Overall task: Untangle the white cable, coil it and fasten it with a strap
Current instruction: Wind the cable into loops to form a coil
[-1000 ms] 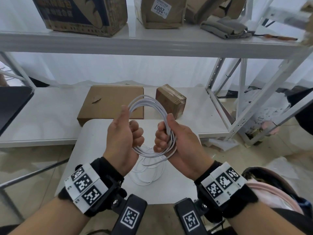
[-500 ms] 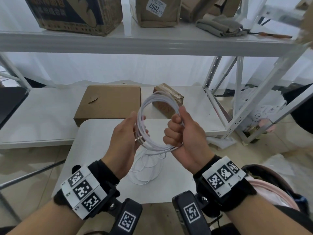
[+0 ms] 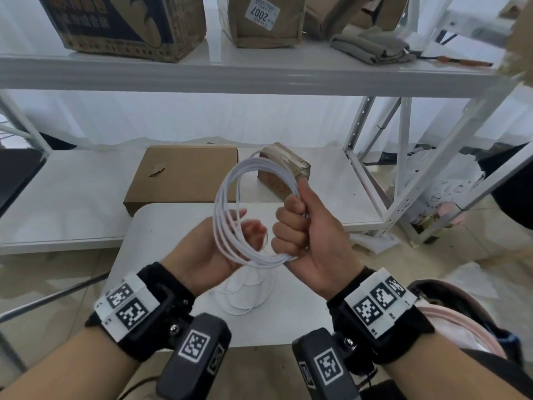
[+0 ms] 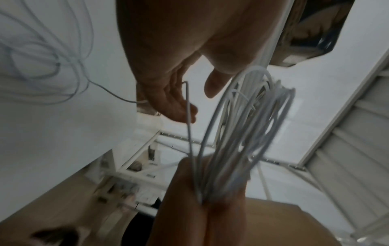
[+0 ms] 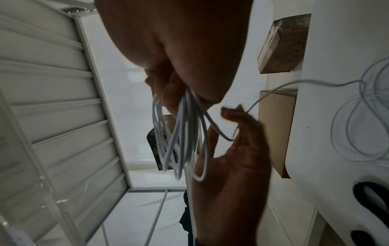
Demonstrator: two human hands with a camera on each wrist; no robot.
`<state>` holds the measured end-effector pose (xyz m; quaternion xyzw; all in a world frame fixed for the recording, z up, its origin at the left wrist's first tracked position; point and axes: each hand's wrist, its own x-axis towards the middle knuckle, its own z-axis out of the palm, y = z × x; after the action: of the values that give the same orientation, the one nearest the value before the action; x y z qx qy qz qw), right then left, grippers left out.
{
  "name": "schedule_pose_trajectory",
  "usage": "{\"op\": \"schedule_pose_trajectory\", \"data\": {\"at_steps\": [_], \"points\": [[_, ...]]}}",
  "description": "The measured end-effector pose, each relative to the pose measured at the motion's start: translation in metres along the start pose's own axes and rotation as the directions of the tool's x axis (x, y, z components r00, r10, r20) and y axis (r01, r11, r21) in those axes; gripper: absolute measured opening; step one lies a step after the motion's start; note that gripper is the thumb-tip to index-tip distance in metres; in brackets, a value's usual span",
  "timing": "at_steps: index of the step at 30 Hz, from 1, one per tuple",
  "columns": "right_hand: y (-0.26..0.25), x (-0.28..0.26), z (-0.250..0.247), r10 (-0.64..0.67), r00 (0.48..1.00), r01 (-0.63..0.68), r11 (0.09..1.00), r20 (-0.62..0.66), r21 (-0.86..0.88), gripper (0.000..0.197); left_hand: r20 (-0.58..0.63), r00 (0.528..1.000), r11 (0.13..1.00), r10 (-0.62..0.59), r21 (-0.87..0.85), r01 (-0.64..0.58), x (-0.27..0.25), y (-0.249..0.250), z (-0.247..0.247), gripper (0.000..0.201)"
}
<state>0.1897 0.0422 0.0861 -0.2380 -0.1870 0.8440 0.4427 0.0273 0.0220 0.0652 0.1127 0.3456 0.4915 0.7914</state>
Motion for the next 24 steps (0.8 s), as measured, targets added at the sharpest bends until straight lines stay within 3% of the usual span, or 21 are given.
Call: {"op": "schedule_pose_trajectory", "data": {"at_steps": [2, 7, 12, 15, 18, 21, 24], "points": [[0.001, -0.002, 0.002, 0.042, 0.998, -0.039, 0.997, 0.037, -0.064, 0.048, 0.023, 0.999, 0.999, 0.037, -0.014, -0.037, 0.003, 0.015, -0.008, 0.054], [-0.005, -0.005, 0.004, 0.079, 0.994, -0.069, 0.99, 0.077, -0.122, 0.049, -0.137, 0.974, 0.983, 0.178, 0.075, -0.169, 0.003, 0.038, -0.012, 0.014], [-0.014, -0.004, 0.001, 0.025, 0.993, -0.015, 0.996, 0.116, -0.089, 0.05, -0.279, 0.907, 0.949, 0.315, 0.067, -0.309, 0.002, 0.049, -0.015, 0.011], [-0.017, -0.003, -0.003, -0.05, 0.995, 0.055, 0.997, 0.088, -0.055, 0.048, -0.192, 0.906, 0.913, 0.377, 0.244, -0.328, -0.001, 0.05, -0.014, 0.023], [-0.02, -0.002, -0.008, -0.038, 0.99, 0.049, 0.996, 0.133, -0.076, 0.049, -0.079, 0.898, 0.824, 0.432, 0.44, -0.357, -0.004, 0.046, -0.006, 0.028], [-0.025, -0.004, -0.009, 0.063, 0.971, -0.016, 0.979, 0.229, -0.202, 0.047, 0.053, 0.916, 0.816, 0.399, 0.435, -0.381, -0.011, 0.044, 0.001, 0.029], [-0.023, -0.004, -0.008, 0.125, 0.961, -0.033, 0.937, 0.246, -0.347, 0.048, 0.17, 0.919, 0.801, 0.355, 0.451, -0.393, -0.017, 0.041, 0.003, 0.037]]}}
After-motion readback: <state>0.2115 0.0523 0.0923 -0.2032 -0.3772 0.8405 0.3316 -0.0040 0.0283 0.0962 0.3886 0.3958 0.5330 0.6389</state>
